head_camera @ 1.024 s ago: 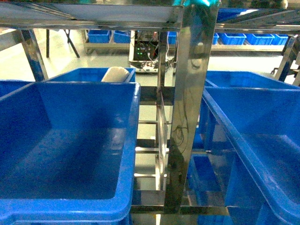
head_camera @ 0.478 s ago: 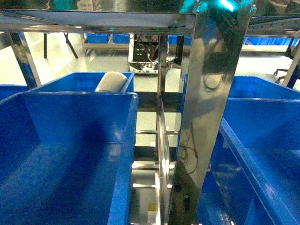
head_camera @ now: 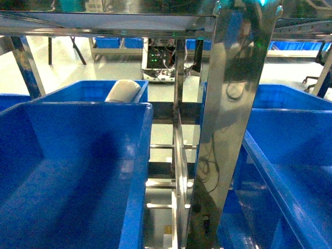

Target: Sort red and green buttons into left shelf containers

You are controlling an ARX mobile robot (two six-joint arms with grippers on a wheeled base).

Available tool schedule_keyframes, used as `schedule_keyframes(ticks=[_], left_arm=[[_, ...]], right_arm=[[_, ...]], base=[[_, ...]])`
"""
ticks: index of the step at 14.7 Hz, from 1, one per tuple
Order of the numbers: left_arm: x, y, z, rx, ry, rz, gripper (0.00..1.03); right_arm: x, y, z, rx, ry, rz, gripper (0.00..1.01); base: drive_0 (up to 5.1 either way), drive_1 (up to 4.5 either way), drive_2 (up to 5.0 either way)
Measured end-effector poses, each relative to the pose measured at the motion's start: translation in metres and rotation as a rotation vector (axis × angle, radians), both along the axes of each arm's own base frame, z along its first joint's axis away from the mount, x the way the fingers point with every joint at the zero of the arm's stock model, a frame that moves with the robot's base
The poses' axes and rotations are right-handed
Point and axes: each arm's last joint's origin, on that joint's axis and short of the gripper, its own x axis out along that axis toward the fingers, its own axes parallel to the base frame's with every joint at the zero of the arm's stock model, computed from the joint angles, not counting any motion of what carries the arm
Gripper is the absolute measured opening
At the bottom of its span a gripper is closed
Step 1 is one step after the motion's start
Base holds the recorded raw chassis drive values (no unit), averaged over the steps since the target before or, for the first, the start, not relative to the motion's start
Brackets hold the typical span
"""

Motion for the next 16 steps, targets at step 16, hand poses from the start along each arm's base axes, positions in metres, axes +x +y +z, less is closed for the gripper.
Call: schedule_keyframes(ticks=[16], left_arm=[[0.000,0.000,0.000,0.000,-0.001,0.000,0.27]], right_arm=[[0.182,-0.028,-0.047,0.016,0.527,0.095,0.26]], base=[[0.0,0.00,0.0]])
